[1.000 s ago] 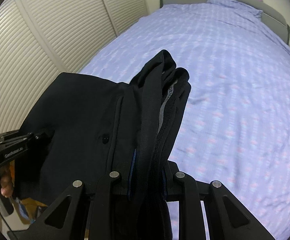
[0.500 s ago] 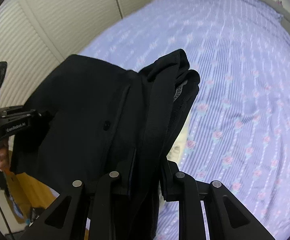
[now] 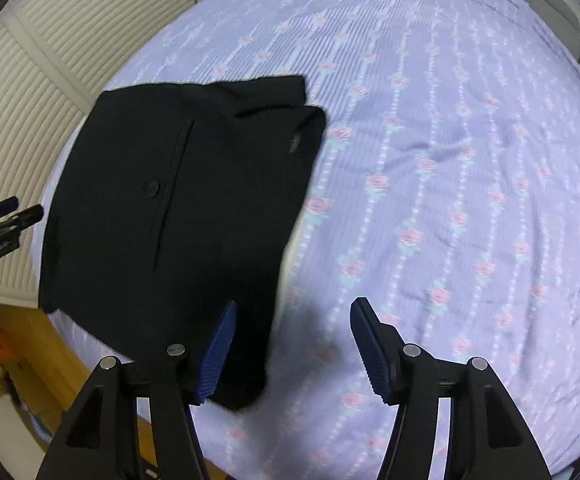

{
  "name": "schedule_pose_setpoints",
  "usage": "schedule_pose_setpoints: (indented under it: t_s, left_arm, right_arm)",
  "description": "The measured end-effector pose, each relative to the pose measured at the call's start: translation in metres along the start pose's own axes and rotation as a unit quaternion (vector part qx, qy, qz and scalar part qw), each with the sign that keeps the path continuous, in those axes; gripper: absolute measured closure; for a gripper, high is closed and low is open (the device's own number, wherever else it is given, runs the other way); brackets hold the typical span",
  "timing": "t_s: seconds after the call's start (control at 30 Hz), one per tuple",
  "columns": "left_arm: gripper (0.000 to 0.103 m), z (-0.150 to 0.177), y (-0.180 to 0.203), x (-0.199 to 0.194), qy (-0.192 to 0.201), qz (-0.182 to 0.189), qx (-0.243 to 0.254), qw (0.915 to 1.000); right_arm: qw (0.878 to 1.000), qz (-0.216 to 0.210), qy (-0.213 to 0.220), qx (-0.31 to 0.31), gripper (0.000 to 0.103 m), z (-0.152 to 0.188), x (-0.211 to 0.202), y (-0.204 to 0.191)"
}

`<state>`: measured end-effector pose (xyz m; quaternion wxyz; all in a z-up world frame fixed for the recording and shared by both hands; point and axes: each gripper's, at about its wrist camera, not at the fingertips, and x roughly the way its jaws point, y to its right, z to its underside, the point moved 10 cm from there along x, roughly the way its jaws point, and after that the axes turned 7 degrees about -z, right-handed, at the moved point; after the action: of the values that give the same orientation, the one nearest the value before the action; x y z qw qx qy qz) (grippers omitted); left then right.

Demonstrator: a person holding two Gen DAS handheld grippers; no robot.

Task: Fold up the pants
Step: 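Lift the folded pants with both tools and carry them onto the cream cloth, then lower the pants onto the cream cloth stack and open both tools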

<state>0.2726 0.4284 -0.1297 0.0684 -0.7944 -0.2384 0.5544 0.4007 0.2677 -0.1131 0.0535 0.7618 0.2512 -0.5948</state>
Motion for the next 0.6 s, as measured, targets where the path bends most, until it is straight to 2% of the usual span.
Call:
schedule_pose_setpoints:
  t_s: [0.03, 0.1, 0.13, 0.17, 0.3, 0.33, 0.47, 0.53, 0.6]
  left_arm:
    - [0.036, 0.003, 0.009, -0.014, 0.008, 0.000, -0.003, 1.0000]
    - [0.030, 0.025, 0.035, -0.066, 0.031, 0.010, -0.030, 0.9990]
    - [0.028, 0.028, 0.042, -0.080, 0.038, 0.013, -0.040, 0.9984]
    - [0.028, 0.036, 0.062, -0.106, 0.050, 0.021, -0.057, 0.9969]
    - [0.022, 0.067, 0.127, -0.178, 0.084, 0.033, -0.099, 0.9910]
    - [0.021, 0.063, 0.132, -0.179, 0.088, 0.033, -0.102, 0.9904]
    - [0.017, 0.100, 0.213, -0.244, 0.106, 0.032, -0.109, 0.9879]
    - [0.016, 0.114, 0.234, -0.261, 0.112, 0.031, -0.103, 0.9879]
    - [0.015, 0.099, 0.250, -0.261, 0.118, 0.040, -0.100, 0.9871]
  right_arm:
    - [1.000, -0.003, 0.008, -0.007, 0.043, 0.005, -0.009, 0.004]
    - [0.999, -0.011, 0.032, -0.029, 0.043, 0.013, -0.037, 0.019]
    - [0.998, -0.015, 0.038, -0.036, 0.040, 0.001, -0.032, 0.012]
    - [0.997, -0.023, 0.054, -0.049, 0.035, 0.009, -0.051, 0.023]
    - [0.991, -0.029, 0.103, -0.085, 0.026, 0.031, -0.114, 0.065]
    - [0.989, -0.031, 0.111, -0.092, 0.024, 0.033, -0.121, 0.073]
    - [0.986, -0.027, 0.127, -0.108, 0.023, 0.052, -0.151, 0.116]
    - [0.986, -0.029, 0.128, -0.105, 0.023, 0.063, -0.162, 0.138]
    - [0.986, -0.035, 0.133, -0.099, 0.023, 0.075, -0.169, 0.157]
